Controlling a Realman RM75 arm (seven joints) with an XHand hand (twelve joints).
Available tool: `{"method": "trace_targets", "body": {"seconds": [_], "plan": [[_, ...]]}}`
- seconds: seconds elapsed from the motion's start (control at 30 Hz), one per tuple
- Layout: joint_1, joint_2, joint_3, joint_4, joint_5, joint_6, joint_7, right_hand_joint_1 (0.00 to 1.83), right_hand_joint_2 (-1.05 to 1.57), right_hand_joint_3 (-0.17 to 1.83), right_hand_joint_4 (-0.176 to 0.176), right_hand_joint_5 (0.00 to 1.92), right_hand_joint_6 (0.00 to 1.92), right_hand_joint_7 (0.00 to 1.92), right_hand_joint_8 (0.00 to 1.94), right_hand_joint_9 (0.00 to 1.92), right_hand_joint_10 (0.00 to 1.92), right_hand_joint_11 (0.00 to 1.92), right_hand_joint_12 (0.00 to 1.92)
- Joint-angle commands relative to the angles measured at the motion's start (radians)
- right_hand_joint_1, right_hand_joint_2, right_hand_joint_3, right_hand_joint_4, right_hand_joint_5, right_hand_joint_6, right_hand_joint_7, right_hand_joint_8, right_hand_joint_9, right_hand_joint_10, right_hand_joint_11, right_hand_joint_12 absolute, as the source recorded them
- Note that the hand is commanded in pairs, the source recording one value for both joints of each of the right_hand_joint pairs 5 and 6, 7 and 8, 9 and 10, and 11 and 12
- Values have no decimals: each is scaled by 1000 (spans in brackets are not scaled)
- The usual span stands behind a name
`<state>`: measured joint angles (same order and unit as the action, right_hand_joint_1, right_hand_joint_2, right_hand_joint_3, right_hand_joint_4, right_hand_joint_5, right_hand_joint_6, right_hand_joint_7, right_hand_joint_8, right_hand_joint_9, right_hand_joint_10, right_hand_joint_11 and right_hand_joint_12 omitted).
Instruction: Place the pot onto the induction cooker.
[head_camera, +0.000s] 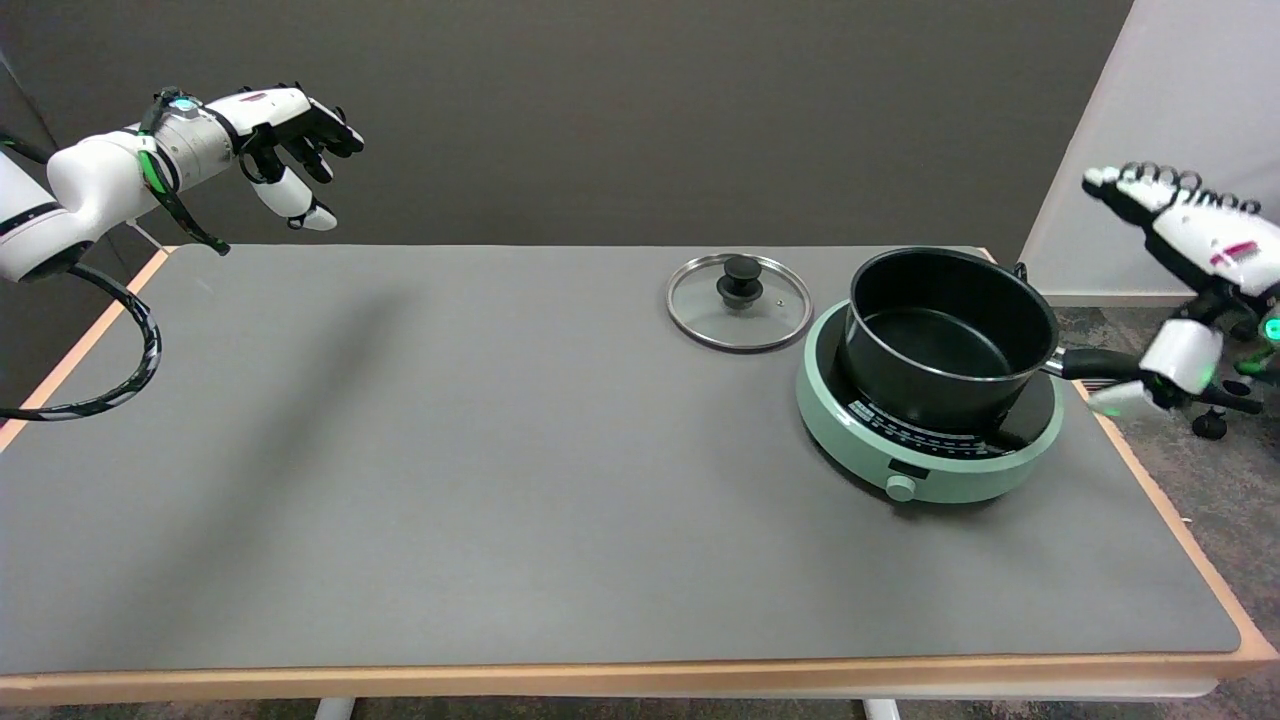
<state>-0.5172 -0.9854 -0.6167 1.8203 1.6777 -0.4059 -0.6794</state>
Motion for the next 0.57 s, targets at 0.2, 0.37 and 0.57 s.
{"method": "trace_targets", "body": {"seconds": [0.2,0.37,0.57], "plan": [[330,166,-242,39,225,76,46,1222,-548,1108,-176,44,44,44,44,44,44,44,44],[414,199,-349,39,225,103,47,1212,-529,1103,-176,44,44,44,44,44,44,44,44],[539,203,-445,31,216,107,46,1195,-499,1061,-176,44,44,44,44,44,44,44,44]]}}
